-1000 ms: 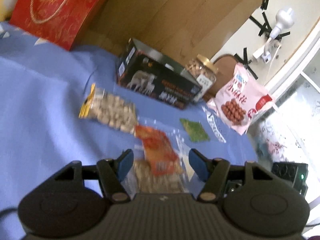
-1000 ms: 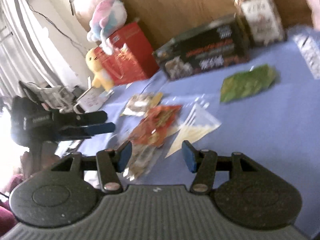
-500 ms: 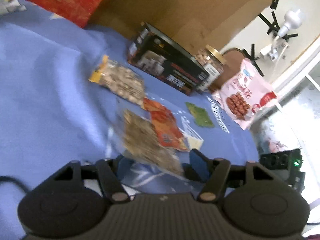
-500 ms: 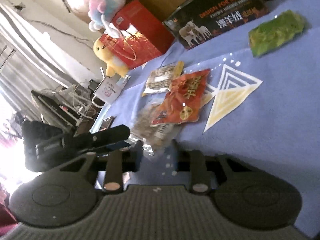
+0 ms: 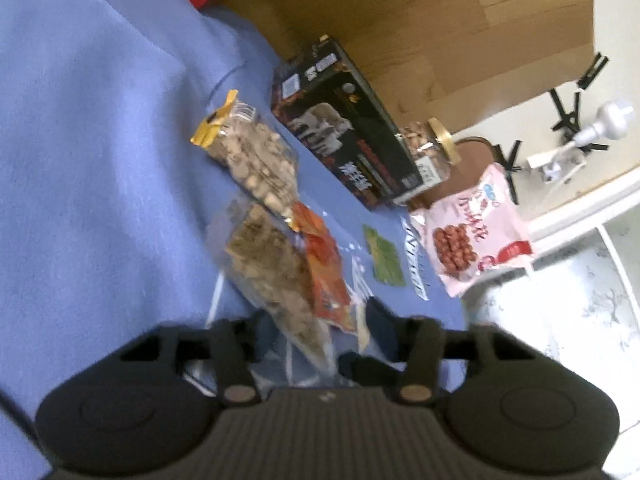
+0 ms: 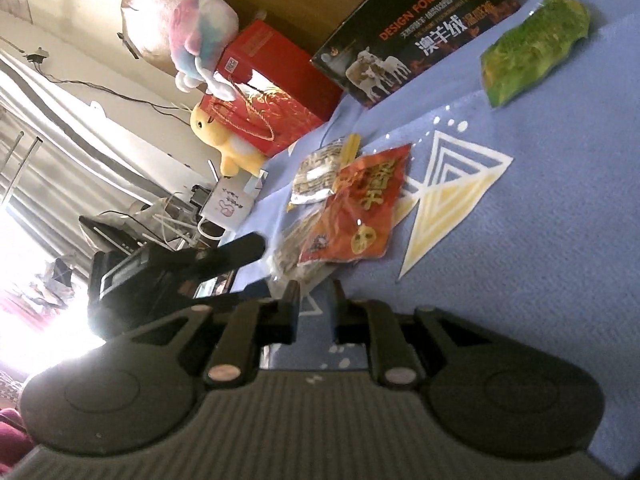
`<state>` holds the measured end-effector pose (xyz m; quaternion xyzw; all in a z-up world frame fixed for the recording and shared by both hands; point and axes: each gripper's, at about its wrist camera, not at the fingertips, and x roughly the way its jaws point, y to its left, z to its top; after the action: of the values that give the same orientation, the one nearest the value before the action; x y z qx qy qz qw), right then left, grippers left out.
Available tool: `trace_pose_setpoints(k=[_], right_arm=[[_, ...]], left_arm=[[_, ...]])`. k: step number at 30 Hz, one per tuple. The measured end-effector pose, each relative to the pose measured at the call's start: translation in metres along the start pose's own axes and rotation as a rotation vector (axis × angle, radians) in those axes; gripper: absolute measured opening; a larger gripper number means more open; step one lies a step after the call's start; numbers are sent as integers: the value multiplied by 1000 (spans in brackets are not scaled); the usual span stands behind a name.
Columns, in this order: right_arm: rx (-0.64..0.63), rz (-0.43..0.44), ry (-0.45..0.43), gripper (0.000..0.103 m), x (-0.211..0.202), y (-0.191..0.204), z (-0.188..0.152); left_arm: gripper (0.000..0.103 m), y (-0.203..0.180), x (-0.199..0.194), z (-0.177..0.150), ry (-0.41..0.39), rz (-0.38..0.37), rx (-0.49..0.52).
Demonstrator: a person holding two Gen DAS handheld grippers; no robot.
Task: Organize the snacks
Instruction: 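Reach the left tool to the clear seed bag and close on it, then lift the clear seed bag into the black tin and release it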
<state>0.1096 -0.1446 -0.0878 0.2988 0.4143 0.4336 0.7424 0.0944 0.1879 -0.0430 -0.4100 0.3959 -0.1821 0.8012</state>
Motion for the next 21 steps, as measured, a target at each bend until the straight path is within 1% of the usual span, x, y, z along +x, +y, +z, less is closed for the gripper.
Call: trace_pose_setpoints(k=[1,3,4,6,8,9,11,13,15,19,21], right_arm=[[3,3,0,17,0,0,0],[6,9,-1,19,-1,-1,0],[5,13,-2,21,-1,-1,0],[-10,24,1,26,-1,2,-1],[-20,37,6,34,-1,4,-1],[-20,48,7,36,-1,4,-1],[8,84,0,44,-1,2,0],[59,127,-9,47,-3,-3,2],[124,166,-17,47,-6,-11,3],[229,228,-33,48,-13,-24,5],[257,243,-41,48,-17,-29,5]], left_arm=[[16,2,3,1,11,5,-6],[15,7,5,-1,32,-20,-34],[15,8,4,-2,37,-27,-35],[14,8,-2,-5,42,-48,-28],[15,4,-10,-10,48,-82,-8],[15,2,-14,-12,51,-100,4],[14,-5,-22,-18,51,-144,32],[14,-12,-27,-22,46,-156,63],[14,-16,-25,-26,59,-181,75],[14,-17,-17,-28,80,-167,76],[15,-15,-12,-30,95,-159,69]])
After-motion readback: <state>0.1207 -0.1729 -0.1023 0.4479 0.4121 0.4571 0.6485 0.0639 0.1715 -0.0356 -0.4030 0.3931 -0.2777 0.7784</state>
